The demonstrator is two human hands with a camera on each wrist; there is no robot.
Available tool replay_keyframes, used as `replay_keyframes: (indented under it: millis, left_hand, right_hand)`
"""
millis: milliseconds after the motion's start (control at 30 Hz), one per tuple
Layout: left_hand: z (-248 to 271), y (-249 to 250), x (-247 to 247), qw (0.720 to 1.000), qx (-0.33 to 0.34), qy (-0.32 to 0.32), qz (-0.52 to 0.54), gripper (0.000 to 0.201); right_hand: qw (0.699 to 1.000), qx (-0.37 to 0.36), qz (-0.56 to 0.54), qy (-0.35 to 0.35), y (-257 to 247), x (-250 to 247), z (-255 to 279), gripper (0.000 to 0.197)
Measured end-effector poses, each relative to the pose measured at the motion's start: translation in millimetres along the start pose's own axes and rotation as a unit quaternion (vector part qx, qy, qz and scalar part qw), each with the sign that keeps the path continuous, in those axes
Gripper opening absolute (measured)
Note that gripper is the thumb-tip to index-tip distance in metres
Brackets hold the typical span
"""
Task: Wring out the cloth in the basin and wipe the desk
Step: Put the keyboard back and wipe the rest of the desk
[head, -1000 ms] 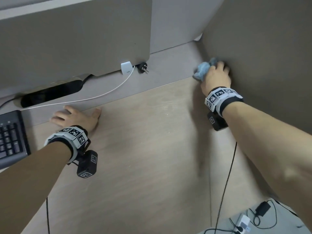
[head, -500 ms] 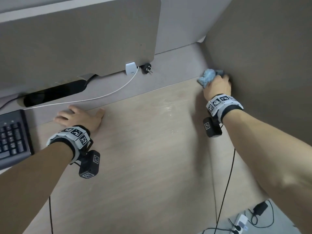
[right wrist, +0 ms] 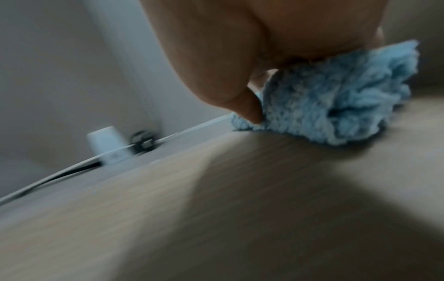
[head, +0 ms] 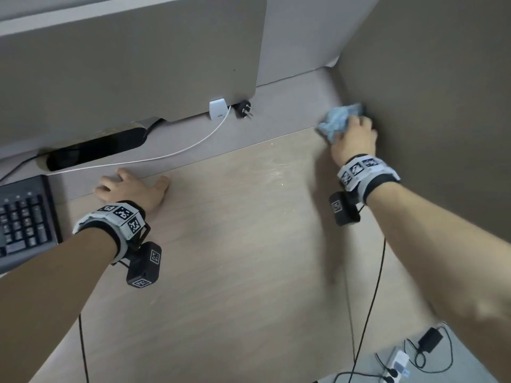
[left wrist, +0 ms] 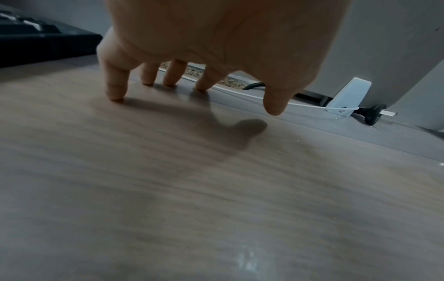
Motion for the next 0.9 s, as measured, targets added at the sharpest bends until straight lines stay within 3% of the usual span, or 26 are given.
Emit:
replay_keyframes:
  millis: [100, 267, 367, 433, 500, 600, 700, 767, 900]
  left_hand:
    - [3, -3, -6, 1.0, 0.02, 0.0, -0.001, 0.096]
    - [0, -13, -17, 0.997, 0.073, -0.026, -0.011, 0.075]
    - [-1, -17, -27, 0.994, 0.097, -0.039, -0.018, 0.07]
    - [-2, -23, -31, 0.993, 0.105, -0.056, -0.015, 0.068]
    - [-1, -28, -34, 0.99, 0.125, -0.071, 0.001, 0.065]
    - [7, -35, -40, 0.984, 0.153, -0.082, 0.043, 0.06]
    - [17, -46, -43, 0.982, 0.17, -0.073, 0.04, 0.051]
    - [25, -56, -41, 0.98, 0.179, -0.087, 0.014, 0.044]
    - [34, -86, -33, 0.971, 0.199, -0.133, -0.021, 0.04]
  right_hand:
    - [0.997, 0.024, 0.059, -0.045, -17, 11, 5, 0.058]
    - [0.977, -0.186, 0.065, -0.08, -162, 44, 90, 0.076]
    - [0.941, -0.297, -0.074, -0.142, -228, 59, 150, 0.065]
    - [0.933, -0.264, -0.207, -0.131, -229, 49, 152, 0.054]
    - [0.947, -0.194, -0.247, -0.068, -204, 32, 134, 0.046]
    - [0.973, -0.128, -0.192, -0.024, -158, 16, 108, 0.039]
    - [0.991, -0.071, -0.085, -0.081, -135, 24, 110, 0.037]
    - [0.984, -0.089, -0.03, -0.15, -153, 39, 134, 0.044]
    - [0.948, -0.208, -0.022, -0.238, -240, 70, 207, 0.059]
Point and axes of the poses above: each hand's wrist, its own z-axis away from the middle knuckle, its own x-axis out of the palm, y = z × x, the point moved 9 cm from there along -z, towards the middle knuckle, and after that the axes turned 10 degrees about z, right-handed, at the moved point
